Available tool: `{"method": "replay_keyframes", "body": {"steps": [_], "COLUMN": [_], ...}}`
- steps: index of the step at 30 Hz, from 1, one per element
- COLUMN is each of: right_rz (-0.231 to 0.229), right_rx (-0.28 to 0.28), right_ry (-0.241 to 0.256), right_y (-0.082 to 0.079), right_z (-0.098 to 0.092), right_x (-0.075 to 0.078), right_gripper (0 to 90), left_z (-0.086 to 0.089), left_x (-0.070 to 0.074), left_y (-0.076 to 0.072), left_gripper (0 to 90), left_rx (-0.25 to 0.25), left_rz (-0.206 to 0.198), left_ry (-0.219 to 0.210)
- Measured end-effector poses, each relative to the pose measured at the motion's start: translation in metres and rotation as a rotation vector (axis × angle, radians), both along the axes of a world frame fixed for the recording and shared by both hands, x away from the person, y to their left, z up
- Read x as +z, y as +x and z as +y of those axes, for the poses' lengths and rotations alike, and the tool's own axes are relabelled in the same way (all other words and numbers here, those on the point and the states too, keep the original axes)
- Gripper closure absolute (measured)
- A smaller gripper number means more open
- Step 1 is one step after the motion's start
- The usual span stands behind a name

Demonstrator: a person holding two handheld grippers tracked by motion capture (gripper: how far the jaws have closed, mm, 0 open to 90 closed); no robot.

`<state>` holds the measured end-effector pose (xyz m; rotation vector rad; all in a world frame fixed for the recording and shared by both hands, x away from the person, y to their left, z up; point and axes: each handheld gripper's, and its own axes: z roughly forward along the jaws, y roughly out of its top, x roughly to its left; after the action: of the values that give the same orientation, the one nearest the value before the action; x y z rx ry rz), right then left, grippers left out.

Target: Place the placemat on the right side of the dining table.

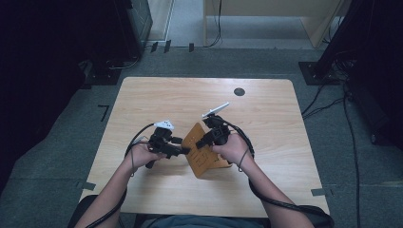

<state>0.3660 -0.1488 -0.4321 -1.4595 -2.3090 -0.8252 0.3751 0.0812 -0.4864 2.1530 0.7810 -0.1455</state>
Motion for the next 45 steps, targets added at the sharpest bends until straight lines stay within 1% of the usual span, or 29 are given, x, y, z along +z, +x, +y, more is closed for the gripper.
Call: {"method": "replay_keyframes", "body": {"steps": [1, 2, 3, 4, 5, 6, 9, 10, 11, 12, 13, 15, 16, 18, 20, 22, 26, 27, 29, 32, 36, 38, 39, 40, 43, 45], "right_rz": [-0.002, -0.001, -0.004, -0.012, -0.016, -0.03, -0.056, -0.065, -0.099, -0.099, -0.109, -0.136, -0.136, -0.15, -0.173, -0.186, -0.207, -0.217, -0.235, -0.227, -0.234, -0.23, -0.232, -0.236, -0.244, -0.255], "right_rx": [0.006, 0.015, 0.017, 0.026, 0.035, 0.047, 0.057, 0.054, 0.05, 0.05, 0.047, 0.034, 0.034, 0.023, 0.01, -0.004, -0.005, -0.01, -0.028, -0.039, -0.052, -0.054, -0.056, -0.062, -0.071, -0.078], "right_ry": [0.003, 0.016, 0.015, 0.011, 0.015, 0.02, 0.008, 0.005, -0.014, -0.014, -0.023, -0.058, -0.058, -0.078, -0.114, -0.145, -0.162, -0.177, -0.239, -0.234, -0.244, -0.224, -0.222, -0.237, -0.258, -0.283], "right_y": [-0.001, -0.001, -0.002, -0.002, -0.003, -0.005, -0.007, -0.008, -0.008, -0.008, -0.008, -0.008, -0.008, -0.007, -0.006, -0.005, -0.006, -0.006, -0.004, -0.004, -0.002, 0.0, 0.0, 0.001, 0.003, 0.003], "right_z": [0.0, 0.0, 0.0, 0.001, 0.002, 0.002, 0.001, 0.001, -0.002, -0.002, -0.003, -0.008, -0.008, -0.012, -0.016, -0.019, -0.024, -0.024, -0.028, -0.031, -0.037, -0.041, -0.042, -0.043, -0.046, -0.047], "right_x": [0.002, 0.004, 0.006, 0.008, 0.01, 0.014, 0.022, 0.024, 0.029, 0.029, 0.03, 0.035, 0.035, 0.038, 0.039, 0.04, 0.041, 0.041, 0.041, 0.041, 0.041, 0.041, 0.041, 0.041, 0.041, 0.041], "right_gripper": [87.5, 87.5, 87.5, 87.5, 87.6, 87.5, 87.5, 87.5, 87.6, 87.6, 87.5, 87.5, 87.5, 87.5, 87.5, 87.5, 87.5, 87.5, 87.5, 87.5, 87.5, 87.5, 87.5, 87.5, 87.5, 87.5], "left_z": [0.001, 0.002, 0.003, 0.003, 0.004, 0.005, 0.005, 0.004, 0.004, 0.004, 0.003, 0.003, 0.003, 0.003, 0.003, 0.003, 0.003, 0.003, 0.003, 0.003, 0.002, 0.001, 0.001, 0.001, 0.0, -0.001], "left_x": [0.002, 0.003, 0.005, 0.006, 0.008, 0.009, 0.011, 0.011, 0.011, 0.01, 0.01, 0.009, 0.008, 0.008, 0.007, 0.006, 0.004, 0.004, 0.003, 0.002, 0.0, -0.001, -0.001, -0.002, -0.002, -0.003], "left_y": [0.0, 0.0, -0.001, -0.002, -0.002, -0.003, -0.004, -0.004, -0.004, -0.004, -0.003, -0.002, -0.002, -0.001, 0.0, 0.001, 0.003, 0.003, 0.004, 0.005, 0.006, 0.006, 0.006, 0.006, 0.007, 0.008], "left_gripper": [29.9, 29.9, 29.9, 29.9, 29.3, 29.2, 29.1, 29.0, 28.6, 28.6, 28.5, 28.5, 28.5, 28.5, 28.5, 28.5, 28.0, 27.9, 27.3, 26.9, 26.6, 26.5, 26.5, 26.5, 26.5, 26.4], "left_rx": [0.001, 0.001, 0.003, 0.005, -0.002, -0.001, 0.0, 0.001, 0.002, 0.006, 0.013, 0.019, 0.024, 0.035, 0.046, 0.054, 0.075, 0.08, 0.089, 0.098, 0.105, 0.102, 0.101, 0.101, 0.102, 0.102], "left_rz": [-0.002, -0.004, -0.003, -0.005, -0.011, -0.014, -0.032, -0.038, -0.046, -0.048, -0.051, -0.054, -0.055, -0.058, -0.06, -0.062, -0.065, -0.068, -0.073, -0.075, -0.081, -0.081, -0.085, -0.087, -0.088, -0.092], "left_ry": [-0.007, -0.014, -0.023, -0.03, -0.043, -0.05, -0.051, -0.047, -0.039, -0.037, -0.032, -0.025, -0.021, -0.01, -0.006, 0.0, 0.015, 0.02, 0.035, 0.047, 0.072, 0.081, 0.088, 0.09, 0.095, 0.096]}}
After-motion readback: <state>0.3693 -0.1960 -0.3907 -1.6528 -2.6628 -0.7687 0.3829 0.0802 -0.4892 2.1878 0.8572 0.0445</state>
